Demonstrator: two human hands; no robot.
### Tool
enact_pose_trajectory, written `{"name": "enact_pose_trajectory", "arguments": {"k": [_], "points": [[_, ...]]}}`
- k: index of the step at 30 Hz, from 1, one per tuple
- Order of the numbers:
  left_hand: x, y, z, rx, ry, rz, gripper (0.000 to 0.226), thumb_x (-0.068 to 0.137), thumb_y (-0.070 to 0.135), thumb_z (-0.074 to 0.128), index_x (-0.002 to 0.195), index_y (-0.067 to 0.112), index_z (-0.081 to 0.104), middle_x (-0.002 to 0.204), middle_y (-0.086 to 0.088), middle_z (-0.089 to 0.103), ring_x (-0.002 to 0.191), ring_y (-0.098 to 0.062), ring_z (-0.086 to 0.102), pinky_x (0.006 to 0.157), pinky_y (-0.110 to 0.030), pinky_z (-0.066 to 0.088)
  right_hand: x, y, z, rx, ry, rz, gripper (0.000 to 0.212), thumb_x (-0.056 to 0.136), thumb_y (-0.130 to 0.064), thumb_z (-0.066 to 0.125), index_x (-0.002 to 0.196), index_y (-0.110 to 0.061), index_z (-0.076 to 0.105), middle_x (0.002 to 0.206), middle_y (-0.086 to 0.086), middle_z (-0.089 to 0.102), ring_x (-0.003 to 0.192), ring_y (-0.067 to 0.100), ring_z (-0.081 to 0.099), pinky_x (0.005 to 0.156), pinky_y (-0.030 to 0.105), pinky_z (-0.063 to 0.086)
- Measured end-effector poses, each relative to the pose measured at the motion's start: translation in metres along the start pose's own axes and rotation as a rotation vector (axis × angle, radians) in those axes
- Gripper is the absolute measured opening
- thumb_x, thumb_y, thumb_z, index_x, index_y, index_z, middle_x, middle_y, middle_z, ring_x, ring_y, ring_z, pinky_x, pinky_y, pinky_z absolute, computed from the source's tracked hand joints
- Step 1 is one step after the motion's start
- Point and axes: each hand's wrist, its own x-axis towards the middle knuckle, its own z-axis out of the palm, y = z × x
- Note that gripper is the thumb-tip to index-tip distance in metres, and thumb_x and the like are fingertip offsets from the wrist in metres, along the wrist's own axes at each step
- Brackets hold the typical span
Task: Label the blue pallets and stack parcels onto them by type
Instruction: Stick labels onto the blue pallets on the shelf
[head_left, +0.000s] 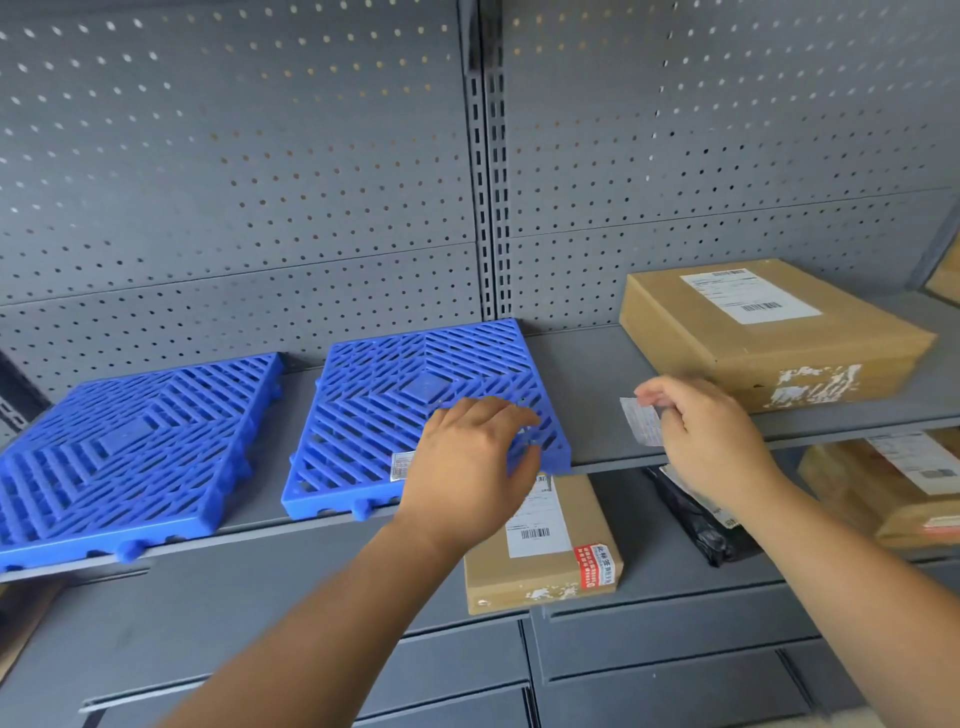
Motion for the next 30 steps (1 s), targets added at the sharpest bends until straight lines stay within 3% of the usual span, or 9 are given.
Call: {"name": "enact_pose_trajectory", "arguments": {"k": [5, 12, 22, 30], "points": [[0.015, 0.042, 0.023, -0.022, -0.087, 0.082, 0.031, 0.089, 0.031, 0.066, 0.118, 0.022, 0.072, 0.115, 0.001, 0.073, 0.107, -0.026, 0.065, 0.094, -0.042, 0.048, -0.011, 0.024, -0.014, -0.047, -0.089, 0.010, 0.045, 0.092, 0.003, 0.047, 0.123, -0.024, 0.065, 0.125, -0.003, 0.067, 0.117, 0.020, 0.059, 0.096, 0.031, 0.046], [0.029, 0.083, 0.062, 0.044, -0.185, 0.151, 0.039, 0.092, 0.031, 0.060, 0.130, 0.023, 0.067, 0.123, 0.000, 0.069, 0.118, -0.028, 0.057, 0.100, -0.040, 0.039, -0.021, 0.040, -0.020, -0.098, -0.190, -0.015, 0.053, 0.092, 0.004, 0.047, 0.138, -0.019, 0.060, 0.136, 0.005, 0.063, 0.127, 0.024, 0.053, 0.102, 0.033, 0.042], [0.038, 0.096, 0.097, 0.179, -0.287, 0.164, 0.044, 0.099, 0.032, 0.047, 0.142, 0.022, 0.053, 0.137, 0.006, 0.060, 0.129, -0.022, 0.048, 0.107, -0.035, 0.031, -0.023, 0.043, -0.015, -0.051, -0.231, -0.117, 0.057, 0.088, 0.010, 0.047, 0.139, -0.011, 0.058, 0.139, 0.005, 0.062, 0.133, 0.023, 0.050, 0.109, 0.031, 0.037], [0.032, 0.095, 0.092, 0.150, -0.210, 0.173, 0.027, 0.087, 0.023, 0.067, 0.113, 0.018, 0.072, 0.102, 0.001, 0.074, 0.103, -0.026, 0.064, 0.091, -0.037, 0.046, -0.022, 0.040, -0.013, -0.075, -0.303, -0.161, 0.054, 0.091, 0.000, 0.047, 0.144, -0.012, 0.054, 0.147, 0.002, 0.056, 0.144, 0.022, 0.040, 0.120, 0.033, 0.027]]}}
